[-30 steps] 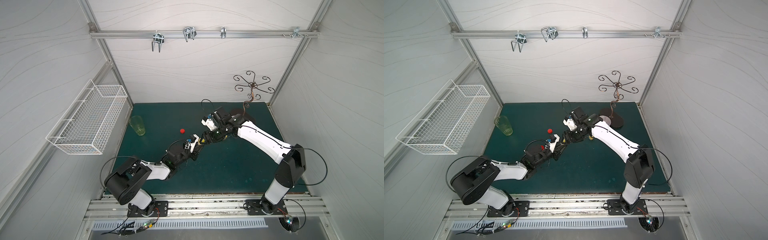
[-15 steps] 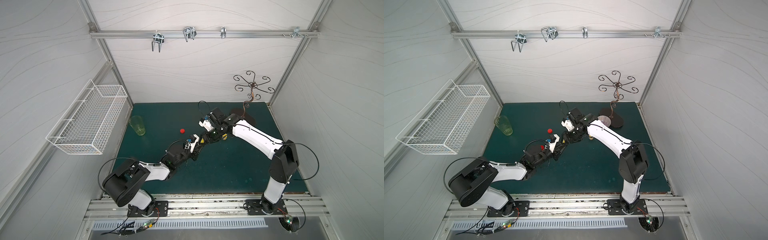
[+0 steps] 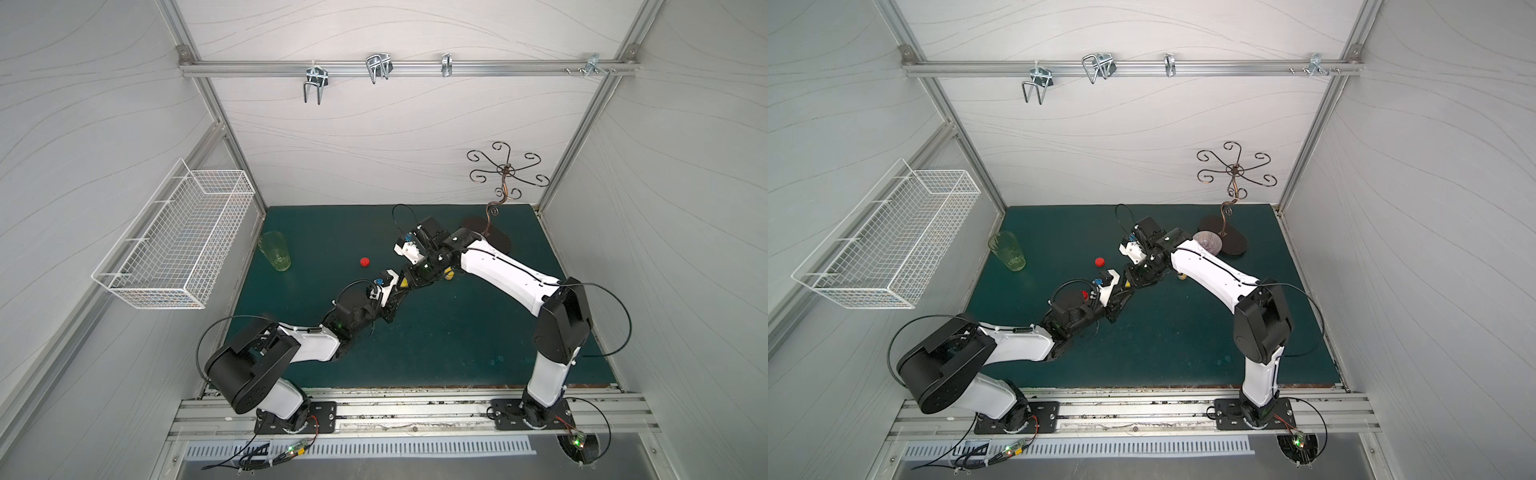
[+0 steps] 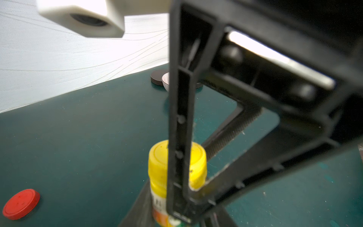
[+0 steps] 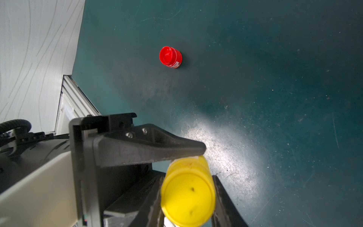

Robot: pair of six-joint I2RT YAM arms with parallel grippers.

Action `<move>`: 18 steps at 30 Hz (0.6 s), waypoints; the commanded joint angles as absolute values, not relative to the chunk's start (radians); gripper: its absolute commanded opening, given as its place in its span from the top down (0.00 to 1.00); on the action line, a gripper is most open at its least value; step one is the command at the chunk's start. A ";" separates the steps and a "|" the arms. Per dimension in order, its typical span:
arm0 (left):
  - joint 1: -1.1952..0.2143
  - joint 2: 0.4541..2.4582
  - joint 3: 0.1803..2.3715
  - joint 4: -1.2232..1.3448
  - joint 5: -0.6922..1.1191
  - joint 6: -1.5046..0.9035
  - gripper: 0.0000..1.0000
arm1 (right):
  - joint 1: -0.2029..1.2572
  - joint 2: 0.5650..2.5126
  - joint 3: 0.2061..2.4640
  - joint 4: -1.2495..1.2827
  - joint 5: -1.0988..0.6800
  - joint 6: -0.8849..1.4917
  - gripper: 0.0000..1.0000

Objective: Close the paint jar lid
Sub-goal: Screw the lid onto the paint jar, then place the paint jar at the center of the board.

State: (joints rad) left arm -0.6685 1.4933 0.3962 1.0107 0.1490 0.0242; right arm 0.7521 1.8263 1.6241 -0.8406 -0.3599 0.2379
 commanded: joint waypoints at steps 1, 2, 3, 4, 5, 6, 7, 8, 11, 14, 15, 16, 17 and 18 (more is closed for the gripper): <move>-0.671 1.450 0.400 1.124 0.095 0.000 0.65 | 0.735 1.822 1.617 -0.862 -0.313 0.226 0.82; -0.670 1.434 0.402 1.097 0.082 -0.011 0.48 | 0.725 1.818 1.611 -0.863 -0.289 0.224 0.82; -0.670 1.413 0.406 1.048 0.056 -0.029 0.36 | 0.716 1.815 1.604 -0.865 -0.261 0.223 0.83; -0.667 1.390 0.409 1.000 0.032 -0.057 0.28 | 0.707 1.813 1.595 -0.862 -0.230 0.218 0.83; -0.661 1.362 0.412 0.935 0.020 -0.095 0.21 | 0.695 1.813 1.583 -0.856 -0.200 0.212 0.83; -0.660 1.323 0.414 0.862 0.017 -0.116 0.15 | 0.679 1.817 1.572 -0.848 -0.165 0.204 0.83; -0.660 1.290 0.413 0.799 0.012 -0.129 0.02 | 0.666 1.824 1.564 -0.845 -0.123 0.200 0.83; -0.660 1.252 0.409 0.743 -0.004 -0.153 0.00 | 0.649 1.834 1.553 -0.839 -0.092 0.197 0.83; -0.658 1.138 0.385 0.591 -0.077 -0.200 0.00 | 0.616 1.871 1.527 -0.789 -0.017 0.184 0.83; -0.657 1.035 0.379 0.450 -0.143 -0.235 0.00 | 0.607 1.919 1.523 -0.739 0.043 0.173 0.82; -0.657 1.015 0.380 0.379 -0.161 -0.245 0.00 | 0.607 1.935 1.527 -0.729 0.055 0.168 0.81; -0.655 0.984 0.380 0.335 -0.181 -0.264 0.00 | 0.605 1.955 1.530 -0.716 0.072 0.165 0.81; -0.654 0.953 0.380 0.298 -0.197 -0.278 0.00 | 0.606 1.971 1.531 -0.699 0.080 0.164 0.82; -0.653 0.930 0.380 0.270 -0.208 -0.286 0.00 | 0.606 1.985 1.529 -0.683 0.083 0.164 0.81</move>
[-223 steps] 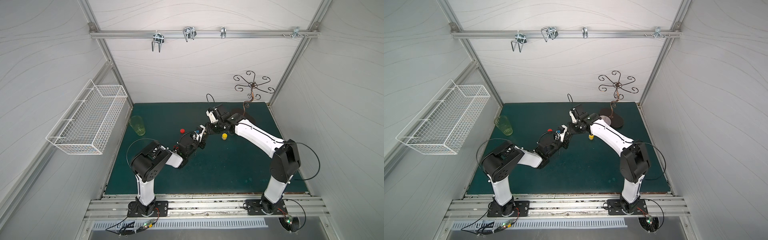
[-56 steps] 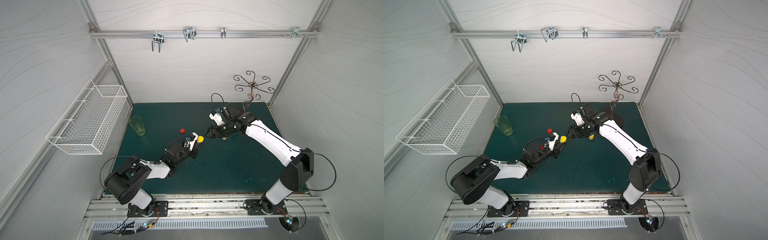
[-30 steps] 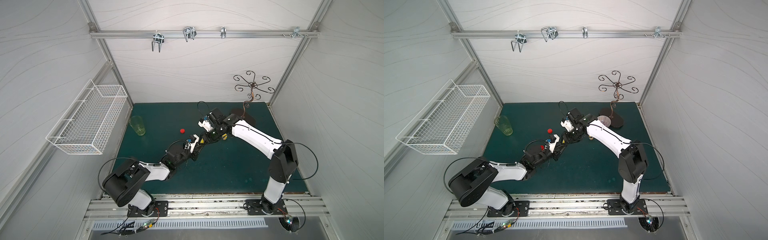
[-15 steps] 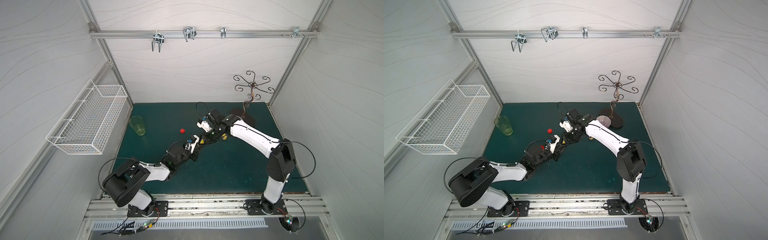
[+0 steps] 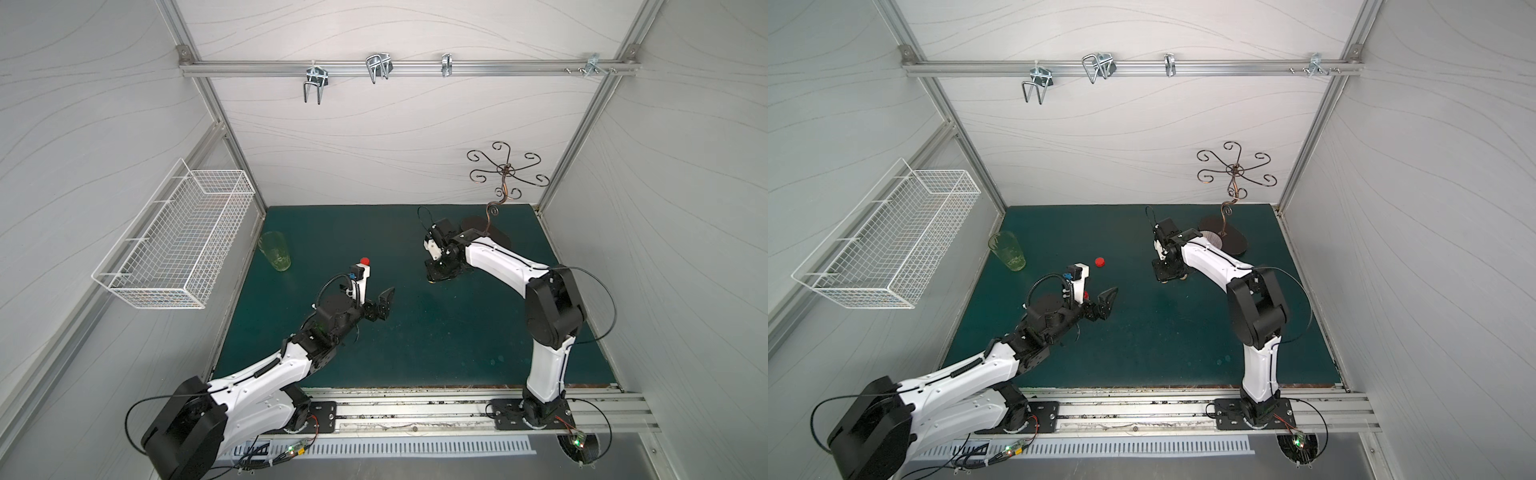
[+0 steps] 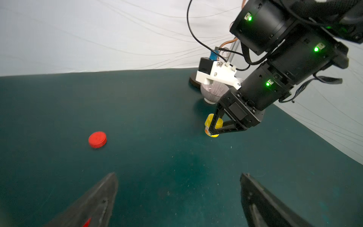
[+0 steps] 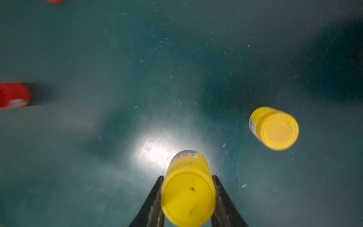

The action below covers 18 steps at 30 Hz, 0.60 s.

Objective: Close the paint jar lid
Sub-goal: Place the paint jar at the center of the board.

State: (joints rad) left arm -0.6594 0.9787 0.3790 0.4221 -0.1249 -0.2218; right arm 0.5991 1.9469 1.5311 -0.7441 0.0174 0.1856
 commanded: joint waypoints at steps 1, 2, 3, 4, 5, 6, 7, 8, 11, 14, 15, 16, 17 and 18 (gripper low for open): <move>-0.653 0.901 0.382 0.238 -0.220 -0.295 0.00 | 0.606 2.001 1.529 -0.667 0.093 0.167 0.81; -0.653 0.876 0.383 0.210 -0.238 -0.307 0.00 | 0.605 2.015 1.529 -0.651 0.095 0.170 0.81; -0.652 0.853 0.385 0.188 -0.251 -0.315 0.00 | 0.605 2.028 1.528 -0.636 0.094 0.169 0.81; -0.652 0.831 0.385 0.171 -0.262 -0.320 0.00 | 0.605 2.042 1.528 -0.622 0.098 0.174 0.80; -0.651 0.812 0.388 0.147 -0.272 -0.325 0.00 | 0.606 2.056 1.531 -0.616 0.106 0.180 0.80; -0.651 0.798 0.392 0.128 -0.281 -0.328 0.00 | 0.604 2.066 1.534 -0.613 0.111 0.184 0.79; -0.650 0.786 0.397 0.107 -0.288 -0.328 0.00 | 0.604 2.074 1.533 -0.608 0.116 0.188 0.77; -0.650 0.776 0.402 0.090 -0.299 -0.331 0.00 | 0.605 2.078 1.532 -0.605 0.111 0.192 0.75; -0.647 0.765 0.410 0.069 -0.313 -0.341 0.00 | 0.605 2.058 1.516 -0.592 0.083 0.200 0.57; -0.630 0.773 0.428 0.045 -0.313 -0.361 0.00 | 0.605 2.004 1.485 -0.572 0.029 0.210 0.39; -0.621 0.777 0.434 0.033 -0.312 -0.373 0.00 | 0.605 1.981 1.473 -0.568 0.016 0.214 0.35; -0.604 0.778 0.445 0.015 -0.313 -0.397 0.00 | 0.604 1.950 1.456 -0.554 -0.002 0.216 0.32; -0.578 0.779 0.457 -0.003 -0.303 -0.422 0.00 | 0.605 1.915 1.436 -0.537 -0.029 0.219 0.30; -0.549 0.781 0.469 -0.020 -0.291 -0.451 0.00 | 0.605 1.885 1.420 -0.524 -0.049 0.225 0.28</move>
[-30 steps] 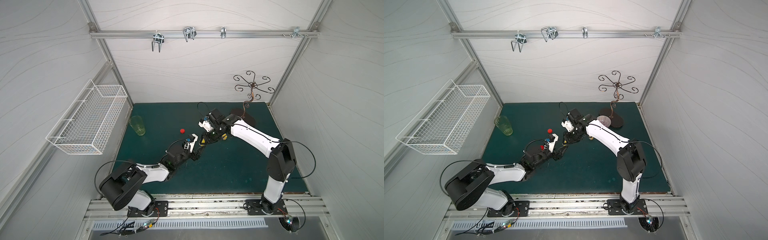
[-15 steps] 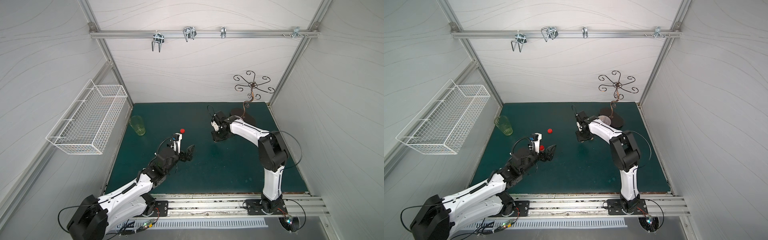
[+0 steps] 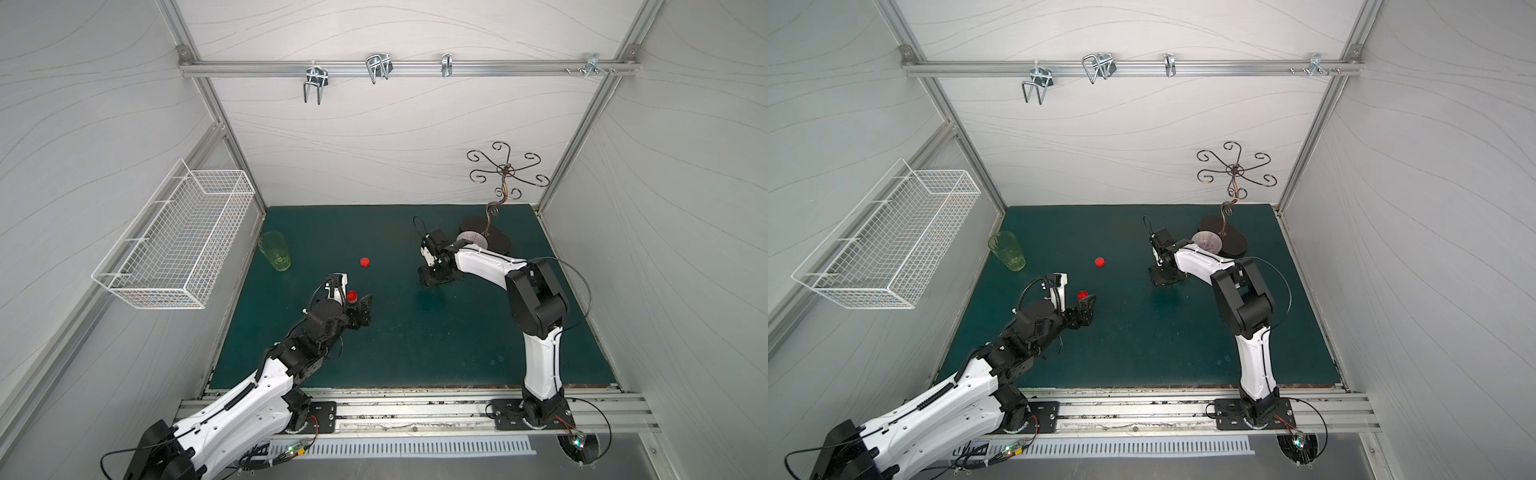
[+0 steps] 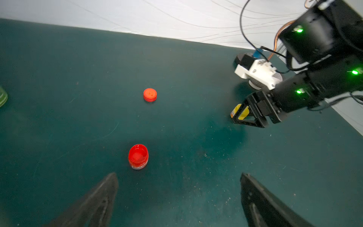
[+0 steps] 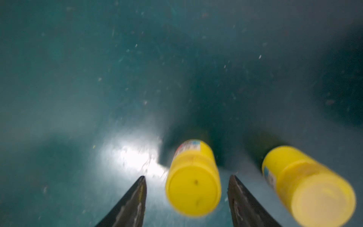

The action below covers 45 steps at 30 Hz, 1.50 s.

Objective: Close the paint jar lid
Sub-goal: Place the paint jar at the center of the board, then pick up the paint jar from the center of the board.

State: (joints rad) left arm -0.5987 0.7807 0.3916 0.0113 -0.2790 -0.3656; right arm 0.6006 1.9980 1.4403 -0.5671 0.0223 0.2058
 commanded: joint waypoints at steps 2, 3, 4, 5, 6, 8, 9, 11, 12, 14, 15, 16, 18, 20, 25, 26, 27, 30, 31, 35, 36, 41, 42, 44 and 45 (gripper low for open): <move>-0.467 0.788 0.497 -0.054 -0.255 -0.502 0.00 | 0.607 1.819 1.386 -0.499 -0.112 0.231 0.25; -0.435 0.796 0.514 -0.074 -0.250 -0.516 0.00 | 0.608 1.791 1.369 -0.484 -0.143 0.231 0.25; -0.397 0.811 0.538 -0.098 -0.241 -0.531 0.00 | 0.612 1.758 1.341 -0.454 -0.188 0.230 0.25; -0.357 0.837 0.561 -0.114 -0.228 -0.540 0.00 | 0.620 1.729 1.305 -0.405 -0.241 0.227 0.25; -0.321 0.864 0.583 -0.128 -0.210 -0.556 0.00 | 0.632 1.715 1.281 -0.363 -0.287 0.219 0.25; -0.243 0.927 0.622 -0.140 -0.151 -0.594 0.00 | 0.666 1.721 1.256 -0.289 -0.367 0.205 0.25; -0.219 0.946 0.635 -0.148 -0.142 -0.605 0.00 | 0.685 1.739 1.258 -0.268 -0.403 0.195 0.25; -0.195 0.968 0.666 -0.162 -0.159 -0.610 0.00 | 0.735 1.795 1.262 -0.198 -0.418 0.187 0.26; -0.192 0.969 0.672 -0.163 -0.167 -0.605 0.00 | 0.755 1.820 1.264 -0.161 -0.418 0.185 0.26; -0.192 0.960 0.682 -0.169 -0.177 -0.587 0.00 | 0.792 1.893 1.287 -0.083 -0.431 0.192 0.28; -0.192 0.954 0.681 -0.172 -0.178 -0.578 0.00 | 0.807 1.925 1.298 -0.052 -0.433 0.195 0.29; -0.192 0.944 0.674 -0.159 -0.167 -0.559 0.00 | 0.823 1.959 1.315 -0.026 -0.428 0.191 0.29; -0.192 0.931 0.643 -0.129 -0.177 -0.526 0.00 | 0.850 2.012 1.345 0.016 -0.419 0.183 0.30; -0.190 0.920 0.622 -0.133 -0.231 -0.526 0.00 | 0.869 2.062 1.369 0.049 -0.404 0.179 0.30; -0.190 0.913 0.604 -0.124 -0.237 -0.525 0.00 | 0.903 2.149 1.441 0.055 -0.369 0.144 0.31; -0.191 0.912 0.604 -0.124 -0.238 -0.524 0.00 | 0.909 2.163 1.460 0.044 -0.358 0.133 0.31; -0.190 0.911 0.604 -0.124 -0.236 -0.525 0.00 | 0.912 2.173 1.471 0.042 -0.350 0.128 0.31; -0.190 0.908 0.605 -0.123 -0.234 -0.526 0.00 | 0.924 2.198 1.497 0.041 -0.305 0.114 0.32; -0.191 0.906 0.604 -0.120 -0.233 -0.524 0.00 | 0.928 2.209 1.508 0.041 -0.293 0.110 0.33; -0.191 0.896 0.603 -0.126 -0.239 -0.519 0.00 | 0.946 2.250 1.560 0.019 -0.211 0.077 0.35; -0.191 0.893 0.604 -0.126 -0.239 -0.518 0.00 | 0.950 2.258 1.571 0.016 -0.203 0.073 0.35; -0.190 0.881 0.607 -0.133 -0.241 -0.512 0.00 | 0.965 2.292 1.616 0.002 -0.179 0.055 0.36; -0.190 0.881 0.607 -0.132 -0.238 -0.511 0.00 | 0.966 2.297 1.619 0.003 -0.181 0.056 0.36; -0.191 0.879 0.609 -0.133 -0.234 -0.511 0.00 | 0.966 2.307 1.631 -0.002 -0.181 0.057 0.36; -0.191 0.879 0.609 -0.133 -0.234 -0.511 0.00 | 0.968 2.309 1.635 -0.004 -0.181 0.056 0.37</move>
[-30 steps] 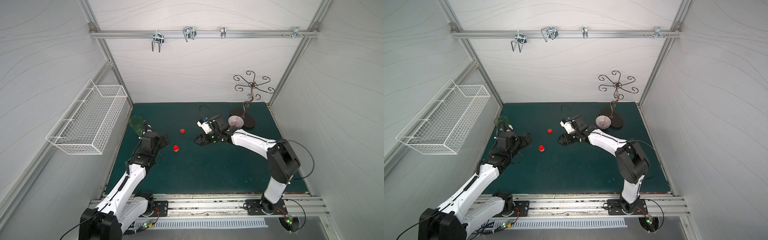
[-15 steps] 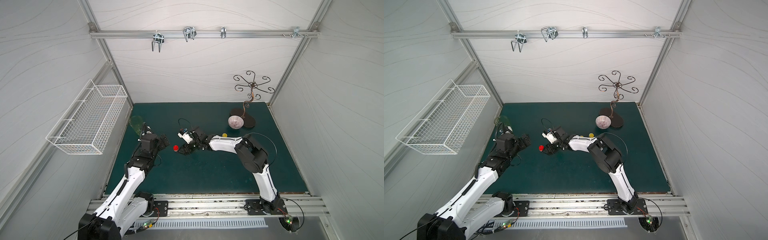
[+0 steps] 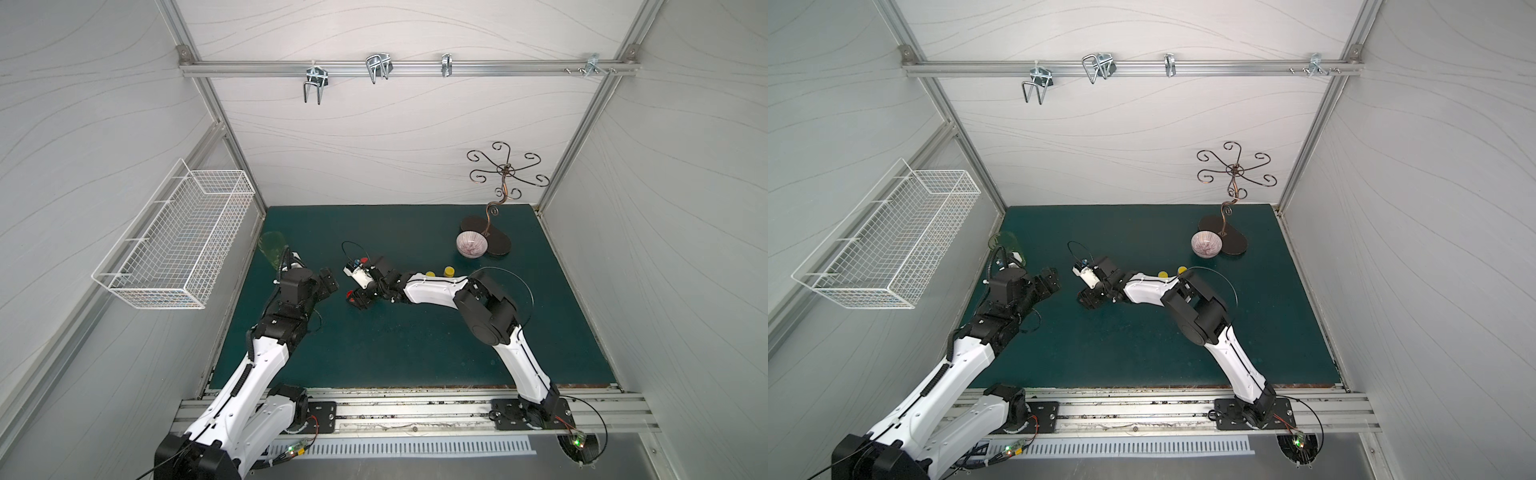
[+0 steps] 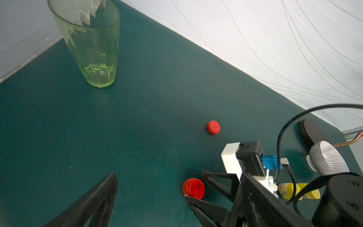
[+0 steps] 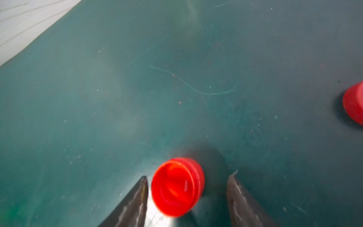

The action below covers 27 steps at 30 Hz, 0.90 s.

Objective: Close the paint jar lid
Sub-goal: Pick up the paint jar from the center of the board.

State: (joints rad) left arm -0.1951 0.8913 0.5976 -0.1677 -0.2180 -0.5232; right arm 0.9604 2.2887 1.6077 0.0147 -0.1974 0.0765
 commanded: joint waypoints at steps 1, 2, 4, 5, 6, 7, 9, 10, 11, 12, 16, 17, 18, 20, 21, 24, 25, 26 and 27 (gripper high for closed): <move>-0.190 0.880 0.609 -0.133 -0.236 -0.509 0.00 | 0.969 2.313 1.639 -0.007 -0.176 0.055 0.38; -0.190 0.880 0.607 -0.133 -0.238 -0.509 0.00 | 0.969 2.315 1.640 -0.006 -0.173 0.055 0.40; -0.190 0.881 0.606 -0.130 -0.238 -0.506 0.00 | 0.969 2.318 1.644 -0.009 -0.170 0.054 0.46; -0.191 0.881 0.604 -0.129 -0.237 -0.505 0.00 | 0.970 2.319 1.646 -0.008 -0.166 0.054 0.50; -0.191 0.882 0.603 -0.128 -0.238 -0.503 0.00 | 0.970 2.321 1.647 -0.011 -0.167 0.052 0.53; -0.191 0.882 0.603 -0.128 -0.238 -0.502 0.00 | 0.971 2.323 1.650 -0.014 -0.167 0.051 0.55; -0.191 0.882 0.602 -0.127 -0.238 -0.499 0.00 | 0.971 2.329 1.655 -0.020 -0.175 0.049 0.56; -0.191 0.881 0.601 -0.127 -0.240 -0.497 0.00 | 0.971 2.331 1.655 -0.020 -0.179 0.050 0.56; -0.190 0.879 0.600 -0.125 -0.241 -0.498 0.00 | 0.971 2.334 1.655 -0.019 -0.181 0.050 0.56; -0.191 0.879 0.598 -0.121 -0.238 -0.499 0.00 | 0.972 2.336 1.658 -0.022 -0.182 0.050 0.57; -0.190 0.882 0.598 -0.115 -0.232 -0.494 0.00 | 0.974 2.331 1.652 -0.025 -0.171 0.046 0.64; -0.191 0.883 0.598 -0.113 -0.235 -0.494 0.00 | 0.974 2.325 1.645 -0.021 -0.165 0.048 0.64; -0.190 0.885 0.597 -0.113 -0.237 -0.492 0.00 | 0.973 2.319 1.638 -0.017 -0.162 0.046 0.64; -0.191 0.887 0.597 -0.106 -0.235 -0.491 0.00 | 0.974 2.302 1.624 -0.012 -0.154 0.044 0.66; -0.190 0.886 0.597 -0.103 -0.231 -0.490 0.00 | 0.973 2.293 1.616 -0.009 -0.145 0.044 0.68; -0.191 0.881 0.592 -0.089 -0.227 -0.486 0.00 | 0.968 2.256 1.585 -0.003 -0.114 0.042 0.70; -0.190 0.878 0.588 -0.080 -0.223 -0.484 0.00 | 0.964 2.243 1.573 -0.002 -0.107 0.047 0.71; -0.191 0.871 0.580 -0.060 -0.208 -0.477 0.00 | 0.954 2.226 1.560 -0.002 -0.104 0.060 0.72; -0.191 0.865 0.570 -0.034 -0.187 -0.470 0.00 | 0.942 2.210 1.546 -0.001 -0.108 0.075 0.73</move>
State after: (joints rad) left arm -0.1951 0.8879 0.5835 -0.1303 -0.2138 -0.4953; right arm 0.9588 2.2726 1.5837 0.0288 -0.1364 0.0559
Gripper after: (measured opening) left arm 0.996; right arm 0.337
